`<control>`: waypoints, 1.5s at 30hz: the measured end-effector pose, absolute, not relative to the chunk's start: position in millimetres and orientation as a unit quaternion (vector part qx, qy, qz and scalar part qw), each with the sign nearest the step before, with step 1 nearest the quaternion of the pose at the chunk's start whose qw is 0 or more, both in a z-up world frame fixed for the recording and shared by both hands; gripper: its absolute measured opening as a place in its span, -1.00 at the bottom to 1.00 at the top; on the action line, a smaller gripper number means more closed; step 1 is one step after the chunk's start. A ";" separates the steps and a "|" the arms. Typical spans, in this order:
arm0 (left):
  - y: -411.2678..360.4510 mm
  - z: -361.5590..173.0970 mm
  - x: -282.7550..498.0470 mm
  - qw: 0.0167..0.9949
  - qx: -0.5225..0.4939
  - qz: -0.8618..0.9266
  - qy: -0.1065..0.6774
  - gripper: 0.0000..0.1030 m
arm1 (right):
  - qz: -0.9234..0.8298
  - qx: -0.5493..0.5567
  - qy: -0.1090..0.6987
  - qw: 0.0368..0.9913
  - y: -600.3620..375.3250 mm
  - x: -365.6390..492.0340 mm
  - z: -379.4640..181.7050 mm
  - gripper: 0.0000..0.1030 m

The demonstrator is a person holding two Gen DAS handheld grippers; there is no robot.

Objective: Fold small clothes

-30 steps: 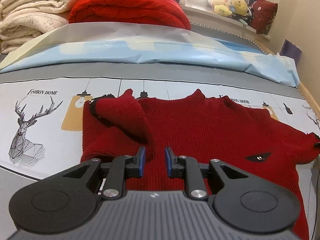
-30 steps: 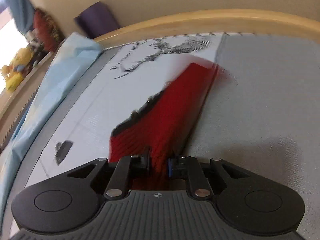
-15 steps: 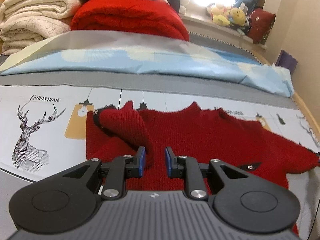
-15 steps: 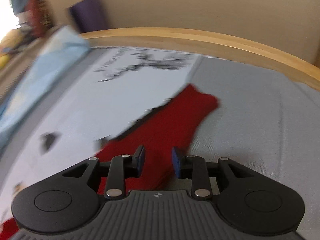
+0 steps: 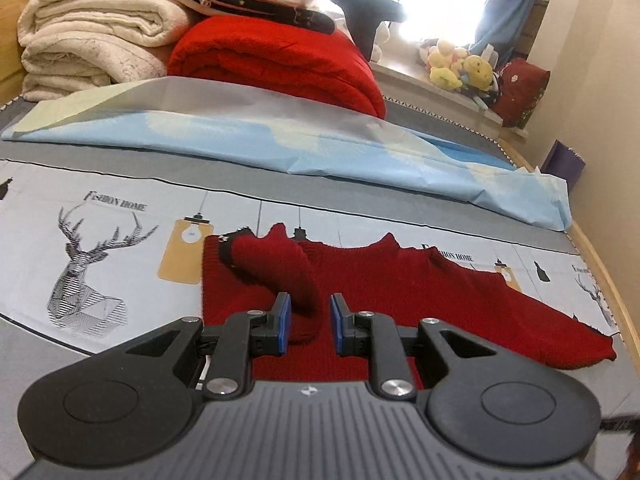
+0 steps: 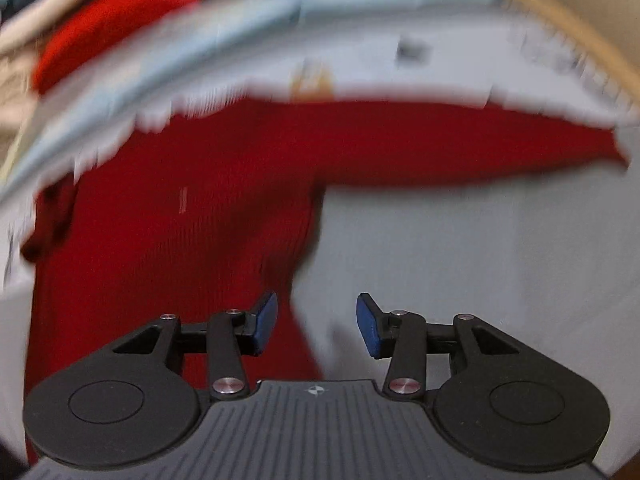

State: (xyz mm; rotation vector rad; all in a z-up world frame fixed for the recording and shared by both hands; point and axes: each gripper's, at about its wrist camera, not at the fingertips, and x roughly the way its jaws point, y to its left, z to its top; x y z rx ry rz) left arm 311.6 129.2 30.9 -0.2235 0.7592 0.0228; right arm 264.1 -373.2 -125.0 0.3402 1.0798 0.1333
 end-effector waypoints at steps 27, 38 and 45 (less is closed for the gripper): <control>155.5 31.8 296.5 0.917 -0.131 0.019 0.377 -0.56 | 0.194 0.324 0.410 0.830 -380.8 237.0 -95.0 -0.01; 143.7 27.3 301.5 0.917 -0.121 0.010 0.380 -0.56 | 0.107 0.114 0.578 0.801 -333.8 240.7 -167.8 -0.03; 142.3 26.6 304.7 0.917 -0.118 0.006 0.380 -0.56 | 0.112 0.063 0.568 0.813 -311.5 239.9 -162.7 -0.74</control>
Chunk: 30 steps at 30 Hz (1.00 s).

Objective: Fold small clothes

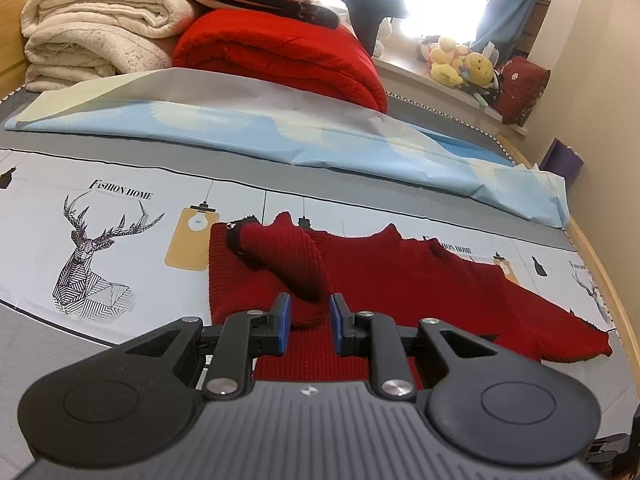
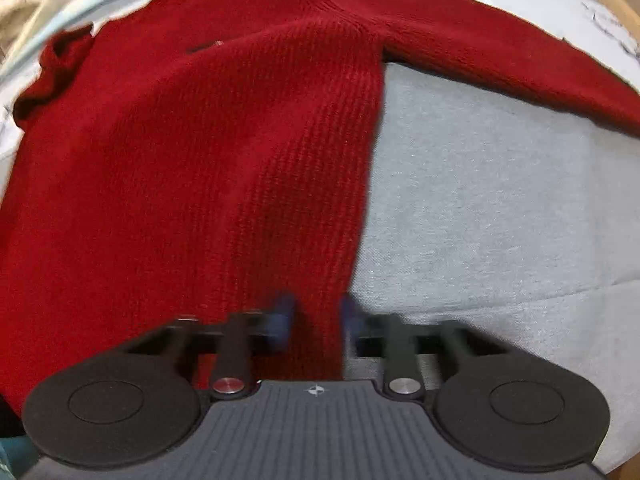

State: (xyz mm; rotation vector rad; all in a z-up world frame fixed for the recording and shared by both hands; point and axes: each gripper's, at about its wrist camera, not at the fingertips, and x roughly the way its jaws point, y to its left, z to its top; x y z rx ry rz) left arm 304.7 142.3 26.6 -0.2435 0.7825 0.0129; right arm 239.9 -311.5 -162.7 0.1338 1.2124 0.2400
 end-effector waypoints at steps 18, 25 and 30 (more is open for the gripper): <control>147.6 21.7 301.3 0.915 -0.109 0.011 0.388 -0.56 | 0.108 -0.002 0.599 0.794 -334.6 205.4 -161.1 0.02; 143.7 23.0 301.9 0.915 -0.108 0.010 0.387 -0.56 | 0.117 0.018 0.607 0.786 -347.0 199.5 -161.5 -0.72; 146.1 23.4 302.4 0.916 -0.110 0.013 0.387 -0.56 | 0.111 0.007 0.579 0.808 -349.6 191.7 -147.9 -0.80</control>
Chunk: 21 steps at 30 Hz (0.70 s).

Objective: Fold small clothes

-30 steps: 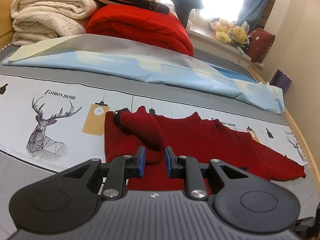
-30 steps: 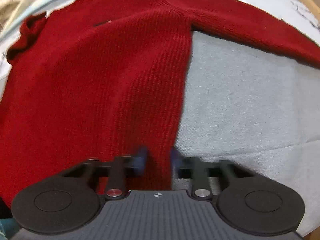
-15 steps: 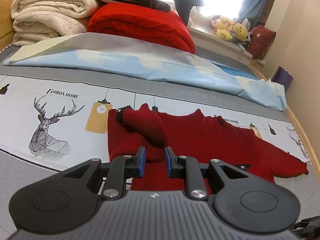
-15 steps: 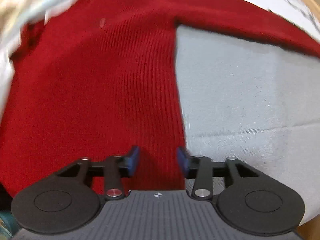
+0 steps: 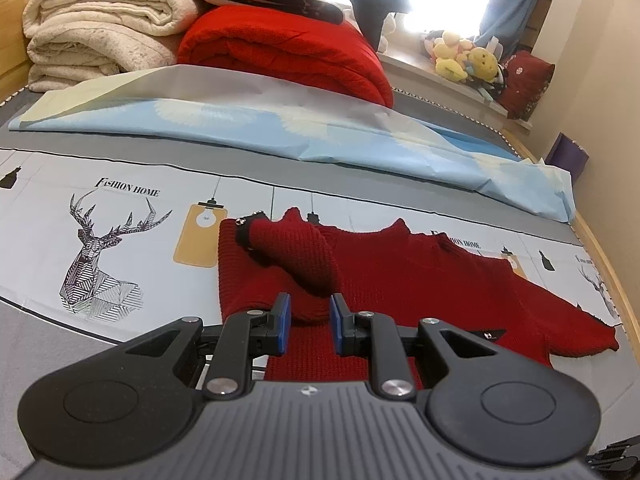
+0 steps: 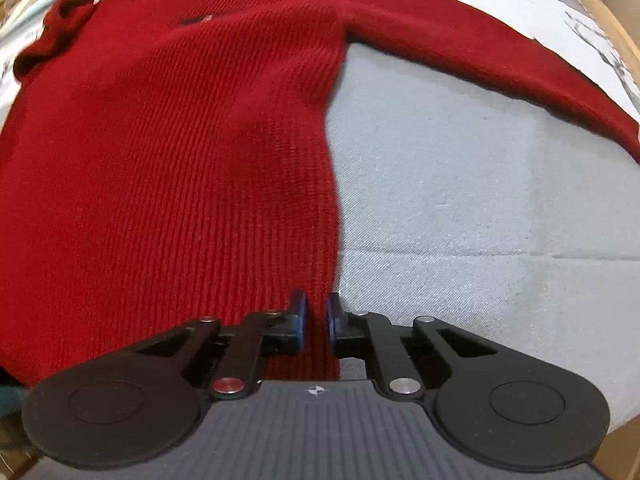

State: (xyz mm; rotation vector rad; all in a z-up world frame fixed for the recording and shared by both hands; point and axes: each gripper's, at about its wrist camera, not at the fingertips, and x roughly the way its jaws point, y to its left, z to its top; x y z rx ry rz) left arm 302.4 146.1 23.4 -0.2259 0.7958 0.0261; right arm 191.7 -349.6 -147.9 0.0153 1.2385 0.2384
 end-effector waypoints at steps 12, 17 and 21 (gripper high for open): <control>212.4 26.2 313.4 0.907 -0.164 0.101 0.374 -0.56 | 0.043 0.057 0.463 0.883 -353.1 204.0 -70.5 -0.27; 216.1 20.0 326.9 0.899 -0.188 0.105 0.381 -0.56 | 0.072 0.130 0.364 0.920 -310.6 240.1 -6.6 -0.12; 199.3 15.4 340.0 0.902 -0.177 0.092 0.382 -0.60 | 0.123 0.156 0.308 0.931 -269.4 265.2 5.9 -0.06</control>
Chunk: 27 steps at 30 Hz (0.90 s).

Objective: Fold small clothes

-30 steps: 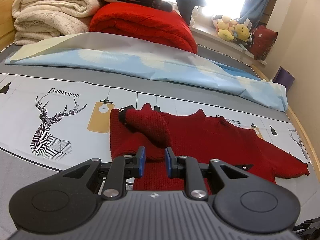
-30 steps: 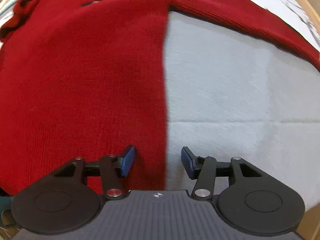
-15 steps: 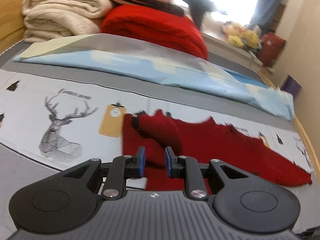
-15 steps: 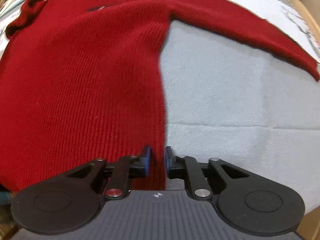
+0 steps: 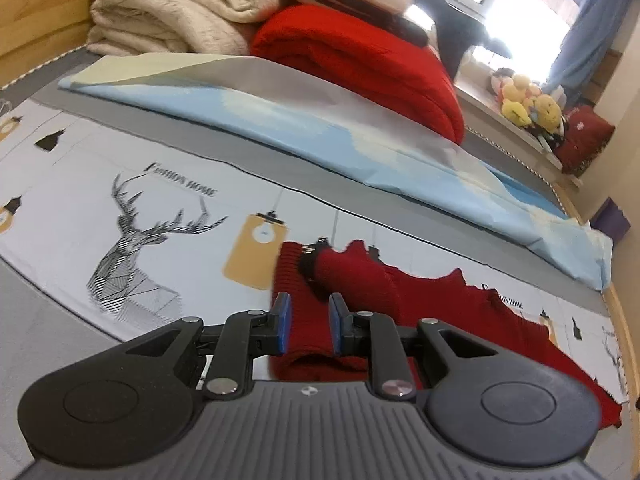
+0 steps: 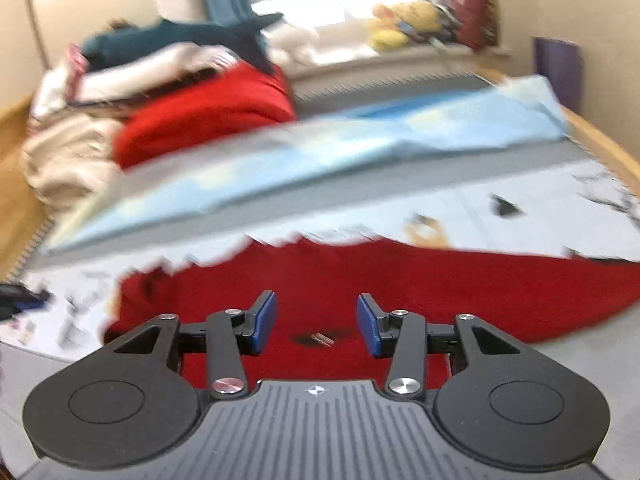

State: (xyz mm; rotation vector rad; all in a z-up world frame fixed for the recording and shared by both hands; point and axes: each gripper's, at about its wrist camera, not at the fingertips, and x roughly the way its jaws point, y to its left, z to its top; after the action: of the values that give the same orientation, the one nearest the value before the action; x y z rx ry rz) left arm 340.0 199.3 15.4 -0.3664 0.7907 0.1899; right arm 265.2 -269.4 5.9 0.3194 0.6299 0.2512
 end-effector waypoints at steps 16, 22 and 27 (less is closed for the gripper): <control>128.3 -48.4 450.6 0.911 -0.115 0.071 0.389 -0.05 | 0.148 0.114 0.356 0.916 -210.3 336.5 -18.5 -0.06; 117.6 -78.5 471.0 0.895 -0.060 0.077 0.435 -0.33 | 0.153 0.087 0.363 0.915 -202.2 348.3 -24.1 -0.05; 167.5 -57.4 454.6 0.893 -0.037 0.146 0.423 -0.85 | 0.152 0.087 0.377 0.909 -195.5 356.4 -30.5 -0.05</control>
State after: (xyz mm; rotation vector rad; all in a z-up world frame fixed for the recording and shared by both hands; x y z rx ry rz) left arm 454.6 167.5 -57.4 -0.0776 0.8780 0.3021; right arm 356.4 -195.5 -30.5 0.1792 0.7783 0.3138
